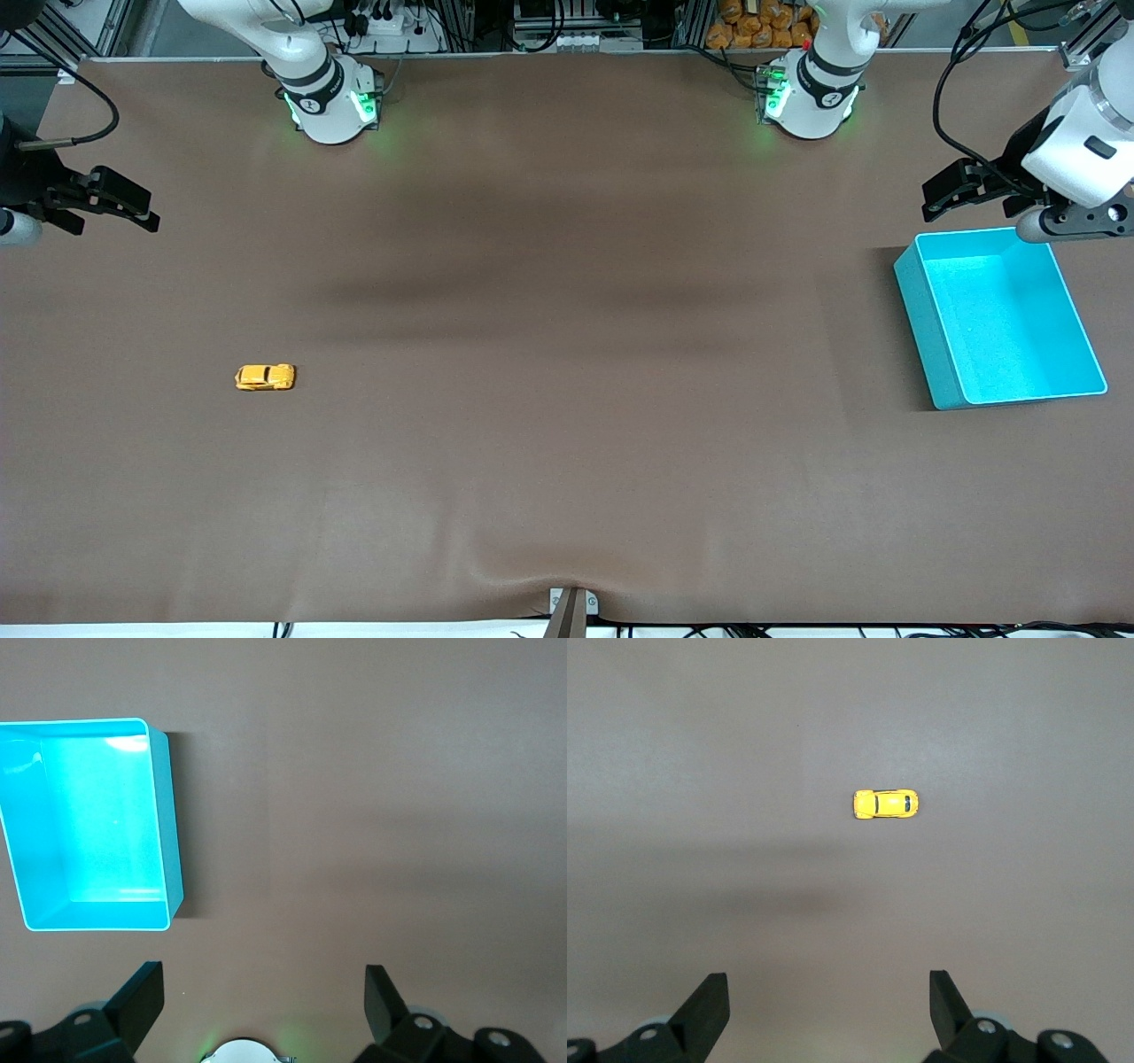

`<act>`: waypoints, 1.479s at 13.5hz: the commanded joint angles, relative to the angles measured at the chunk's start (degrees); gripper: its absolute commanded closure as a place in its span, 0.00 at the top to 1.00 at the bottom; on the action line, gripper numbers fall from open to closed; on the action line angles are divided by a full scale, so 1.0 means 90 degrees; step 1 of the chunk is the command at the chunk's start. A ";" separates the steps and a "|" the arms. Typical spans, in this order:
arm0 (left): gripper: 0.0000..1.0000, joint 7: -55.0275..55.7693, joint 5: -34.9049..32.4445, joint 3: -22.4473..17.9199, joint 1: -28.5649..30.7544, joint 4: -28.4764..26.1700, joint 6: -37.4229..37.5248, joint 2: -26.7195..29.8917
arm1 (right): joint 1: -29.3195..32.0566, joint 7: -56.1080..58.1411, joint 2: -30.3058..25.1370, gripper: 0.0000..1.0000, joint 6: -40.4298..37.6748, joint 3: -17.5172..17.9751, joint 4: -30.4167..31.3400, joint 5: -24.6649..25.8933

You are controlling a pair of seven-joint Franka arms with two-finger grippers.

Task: Wind and store yellow beetle car
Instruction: 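Move the right gripper down over the yellow toy car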

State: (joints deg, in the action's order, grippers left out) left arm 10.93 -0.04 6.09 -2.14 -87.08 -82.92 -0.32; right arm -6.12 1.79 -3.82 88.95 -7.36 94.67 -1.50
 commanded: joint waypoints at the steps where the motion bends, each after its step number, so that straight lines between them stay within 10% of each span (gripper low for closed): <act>1: 1.00 -0.0013 -0.0005 -0.0013 -0.0006 0.0056 0.0034 0.0036 | -0.0013 0.0026 -0.0025 1.00 0.0038 -0.0012 0.0018 0.0010; 7: 1.00 0.0084 0.0043 -0.0003 -0.0055 0.0017 0.0072 0.0094 | -0.0052 0.0229 0.0374 1.00 0.0175 -0.0002 0.0066 0.0020; 20: 1.00 0.0045 0.0083 -0.0013 0.0023 -0.0022 0.0053 0.0016 | -0.0267 0.7071 0.1654 1.00 0.2762 -0.0012 0.1610 0.0137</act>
State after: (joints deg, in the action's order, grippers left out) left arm 11.06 -0.04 6.00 -2.17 -87.35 -82.84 -0.32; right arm -8.08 58.36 9.04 112.45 -7.22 109.29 -1.02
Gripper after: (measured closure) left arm 0.000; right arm 0.000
